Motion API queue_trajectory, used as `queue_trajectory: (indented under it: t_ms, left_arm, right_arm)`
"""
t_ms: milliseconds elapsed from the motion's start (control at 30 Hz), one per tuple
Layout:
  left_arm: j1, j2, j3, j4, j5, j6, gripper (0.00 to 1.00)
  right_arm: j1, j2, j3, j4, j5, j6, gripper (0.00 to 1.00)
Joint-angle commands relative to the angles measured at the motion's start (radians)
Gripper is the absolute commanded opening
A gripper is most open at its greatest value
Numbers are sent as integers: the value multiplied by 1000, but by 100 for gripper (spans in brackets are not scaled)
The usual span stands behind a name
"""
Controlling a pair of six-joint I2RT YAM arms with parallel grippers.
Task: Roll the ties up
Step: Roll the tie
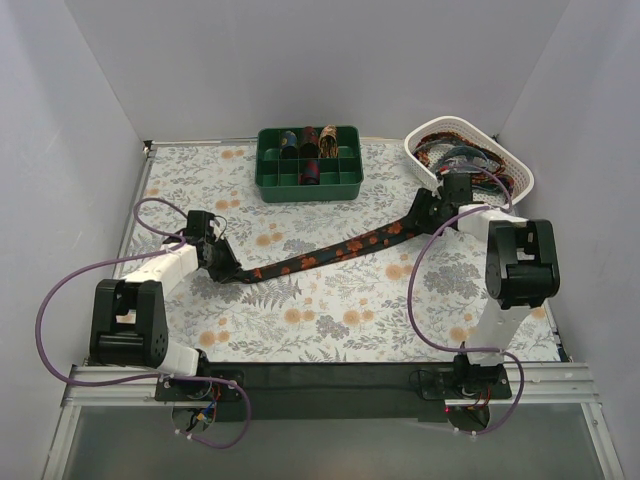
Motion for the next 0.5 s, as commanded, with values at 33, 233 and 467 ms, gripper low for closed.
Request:
queue_trajectory:
  t_ms: [33, 233, 467]
  left_arm:
    - [2, -13, 39, -27, 21, 19, 0]
    - [0, -5, 42, -34, 53, 24, 0]
    - [2, -74, 29, -76, -74, -37, 0]
  right_arm:
    - [-45, -57, -61, -170, 108, -31, 54]
    - [-32, -129, -55, -196, 119, -53, 54]
    - [141, -223, 14, -133, 90, -29, 54]
